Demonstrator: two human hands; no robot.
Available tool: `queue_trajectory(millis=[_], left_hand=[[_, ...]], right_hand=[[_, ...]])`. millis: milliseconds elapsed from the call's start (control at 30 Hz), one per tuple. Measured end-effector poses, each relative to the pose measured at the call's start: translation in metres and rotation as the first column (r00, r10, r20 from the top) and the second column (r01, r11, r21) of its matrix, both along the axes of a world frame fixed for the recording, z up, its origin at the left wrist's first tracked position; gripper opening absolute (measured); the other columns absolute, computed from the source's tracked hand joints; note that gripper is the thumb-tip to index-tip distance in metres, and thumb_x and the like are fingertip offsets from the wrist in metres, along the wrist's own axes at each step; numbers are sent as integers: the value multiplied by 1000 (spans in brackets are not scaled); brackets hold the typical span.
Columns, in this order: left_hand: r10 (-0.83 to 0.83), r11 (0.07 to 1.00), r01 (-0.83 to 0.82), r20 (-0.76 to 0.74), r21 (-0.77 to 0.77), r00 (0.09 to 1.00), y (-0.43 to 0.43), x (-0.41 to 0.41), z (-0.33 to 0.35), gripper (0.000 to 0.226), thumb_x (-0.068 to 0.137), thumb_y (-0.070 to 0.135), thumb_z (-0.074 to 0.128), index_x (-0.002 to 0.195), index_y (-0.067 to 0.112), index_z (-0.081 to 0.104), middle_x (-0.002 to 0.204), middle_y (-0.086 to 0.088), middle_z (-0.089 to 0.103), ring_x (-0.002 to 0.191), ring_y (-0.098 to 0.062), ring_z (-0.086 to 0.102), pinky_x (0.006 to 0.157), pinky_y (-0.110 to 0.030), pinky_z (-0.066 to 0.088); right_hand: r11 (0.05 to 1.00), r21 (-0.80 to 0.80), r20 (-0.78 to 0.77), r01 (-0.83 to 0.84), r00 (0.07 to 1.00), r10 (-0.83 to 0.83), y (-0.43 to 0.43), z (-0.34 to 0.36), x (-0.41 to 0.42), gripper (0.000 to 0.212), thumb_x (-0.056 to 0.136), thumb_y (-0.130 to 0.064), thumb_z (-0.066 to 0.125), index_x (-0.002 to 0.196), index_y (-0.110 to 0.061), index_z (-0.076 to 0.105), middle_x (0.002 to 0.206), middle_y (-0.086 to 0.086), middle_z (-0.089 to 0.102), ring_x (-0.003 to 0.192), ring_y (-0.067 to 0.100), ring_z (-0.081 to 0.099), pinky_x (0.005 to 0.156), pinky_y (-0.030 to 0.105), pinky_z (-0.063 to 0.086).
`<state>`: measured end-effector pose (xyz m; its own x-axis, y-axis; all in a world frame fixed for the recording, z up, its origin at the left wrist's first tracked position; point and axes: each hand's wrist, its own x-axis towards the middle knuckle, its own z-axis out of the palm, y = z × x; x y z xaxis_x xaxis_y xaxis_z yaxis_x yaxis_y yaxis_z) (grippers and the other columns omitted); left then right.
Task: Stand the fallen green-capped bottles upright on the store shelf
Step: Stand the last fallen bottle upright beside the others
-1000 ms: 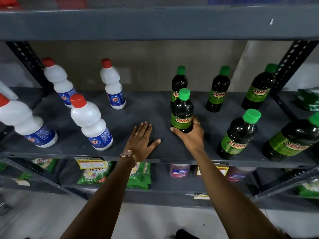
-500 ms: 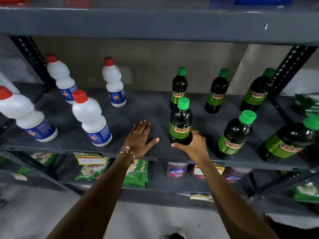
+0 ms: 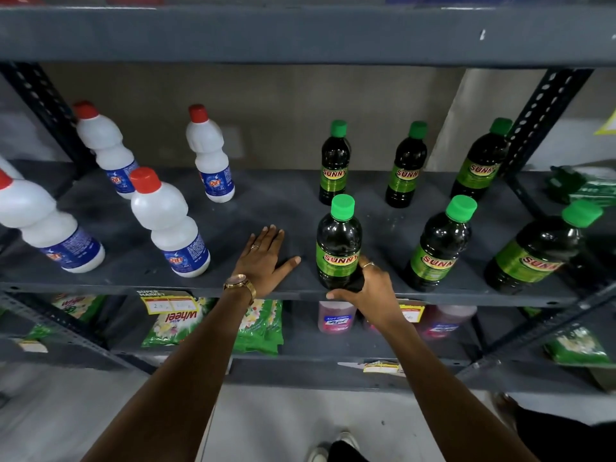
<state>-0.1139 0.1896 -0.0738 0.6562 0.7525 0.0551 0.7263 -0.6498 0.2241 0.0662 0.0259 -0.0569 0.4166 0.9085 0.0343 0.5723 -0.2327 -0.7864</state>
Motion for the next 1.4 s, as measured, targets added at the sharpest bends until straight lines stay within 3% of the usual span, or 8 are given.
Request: queue_trajectory(millis=[467, 567, 667, 767, 867, 1033, 1100, 1400], left_hand=[[83, 996, -76, 159, -54, 984, -13, 1, 4, 72, 91, 56, 34, 145, 10, 20, 155, -14, 20, 143, -25, 14, 117, -40, 10], [347, 936, -305, 598, -175, 722, -50, -2, 10, 60, 94, 46, 36, 142, 12, 28, 150, -17, 31, 140, -30, 24, 114, -52, 20], [387, 875, -460, 791, -152, 474, -125, 14, 20, 61, 90, 39, 44, 142, 12, 27, 149, -17, 28, 139, -24, 22, 112, -41, 25], [79, 985, -169, 785, 33, 614, -205, 57, 24, 69, 86, 42, 50, 139, 5, 26, 145, -16, 28, 137, -17, 21, 111, -21, 22], [-89, 995, 101, 720, 27, 688, -228, 111, 20, 76, 84, 45, 56, 144, 16, 18, 150, -7, 22, 140, -17, 20, 114, -26, 21], [212, 887, 167, 702, -430, 680, -194, 175, 18, 104, 67, 40, 80, 145, 24, 14, 149, 0, 31, 135, -10, 31, 109, -22, 29], [170, 893, 174, 667, -416, 725, -181, 182, 17, 90, 65, 23, 84, 138, 12, 33, 129, 3, 52, 119, -8, 48, 93, -4, 33], [219, 900, 113, 661, -421, 718, -180, 182, 13, 59, 68, 14, 80, 117, 22, 49, 107, 6, 62, 98, 8, 54, 78, 1, 36]], right_hand=[[998, 13, 52, -56, 997, 56, -4, 2, 0, 88, 58, -41, 87, 131, -10, 50, 118, 13, 60, 113, 26, 54, 93, 32, 44], [996, 69, -106, -62, 992, 69, -33, 4, 3, 88, 60, -42, 86, 136, -17, 47, 127, 1, 55, 119, 14, 49, 99, 25, 40], [974, 190, -139, 123, 986, -98, -96, 0, 19, 37, 71, -42, 78, 102, -32, 62, 104, -19, 59, 100, 5, 58, 86, 13, 44], [768, 412, -238, 491, 871, -429, -152, 2, 57, 36, 69, -60, 71, 89, -36, 53, 92, -13, 54, 86, -1, 54, 77, 13, 43], [610, 474, -284, 635, 766, -577, -170, 1, 113, 65, 67, -54, 75, 119, -28, 47, 121, 10, 48, 107, 4, 48, 96, 12, 38], [881, 187, -54, 434, 900, -432, -160, -13, 199, 107, 57, -61, 81, 144, -21, 33, 149, 4, 41, 142, 24, 28, 119, 46, 12], [915, 141, -26, 378, 925, -378, -154, -14, 208, 100, 56, -64, 73, 138, -15, 42, 143, 9, 49, 143, 29, 24, 118, 39, -1], [915, 110, -86, 388, 921, -380, -153, -19, 213, 73, 66, -30, 83, 129, -6, 54, 144, 16, 47, 147, 31, 2, 114, 40, 14]])
